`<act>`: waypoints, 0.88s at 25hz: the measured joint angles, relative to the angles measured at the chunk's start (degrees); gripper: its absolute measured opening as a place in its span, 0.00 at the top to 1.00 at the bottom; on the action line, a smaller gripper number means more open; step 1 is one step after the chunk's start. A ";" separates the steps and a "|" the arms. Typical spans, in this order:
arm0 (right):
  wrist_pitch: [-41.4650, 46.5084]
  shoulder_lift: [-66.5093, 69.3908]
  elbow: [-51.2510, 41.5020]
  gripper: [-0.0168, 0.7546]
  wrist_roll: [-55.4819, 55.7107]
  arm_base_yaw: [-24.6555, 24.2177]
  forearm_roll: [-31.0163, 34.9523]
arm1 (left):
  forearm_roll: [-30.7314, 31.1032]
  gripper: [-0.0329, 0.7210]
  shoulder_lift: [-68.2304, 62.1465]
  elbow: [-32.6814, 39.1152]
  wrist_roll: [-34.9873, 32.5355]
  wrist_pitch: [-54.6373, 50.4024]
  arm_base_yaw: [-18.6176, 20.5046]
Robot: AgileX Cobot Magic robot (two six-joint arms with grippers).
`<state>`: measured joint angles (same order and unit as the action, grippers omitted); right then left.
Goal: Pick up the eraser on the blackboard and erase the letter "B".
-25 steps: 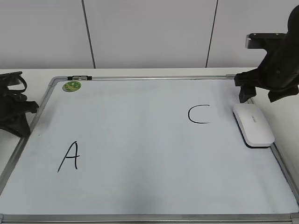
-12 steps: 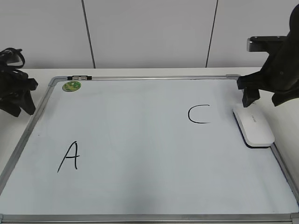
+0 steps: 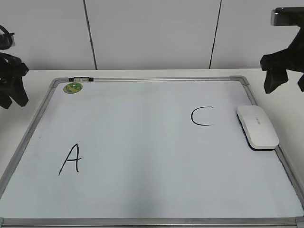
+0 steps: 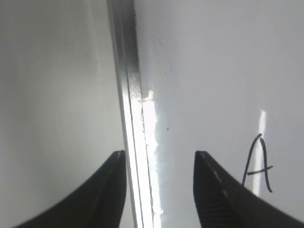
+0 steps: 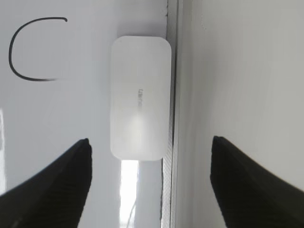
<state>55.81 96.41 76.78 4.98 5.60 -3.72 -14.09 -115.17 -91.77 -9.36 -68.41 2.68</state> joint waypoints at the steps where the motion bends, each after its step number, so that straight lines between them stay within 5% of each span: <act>1: 1.21 -1.00 0.14 0.21 -0.12 0.00 0.00 | 0.00 0.51 0.71 0.00 0.00 -0.41 0.00; 5: 6.24 -4.52 0.21 0.21 -1.98 0.00 0.11 | -0.10 0.48 4.05 0.00 0.21 -1.15 0.00; 12: 9.53 -11.99 0.21 0.21 -3.34 0.00 1.50 | -0.10 0.20 13.89 0.00 1.91 -1.54 0.00; 22: 13.55 -22.59 0.21 0.21 -4.41 0.00 3.01 | -0.20 0.18 32.84 4.68 3.76 -2.65 0.00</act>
<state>69.36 73.82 76.99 0.58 5.60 -0.71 -14.29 -82.33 -87.09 -5.60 -71.06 2.68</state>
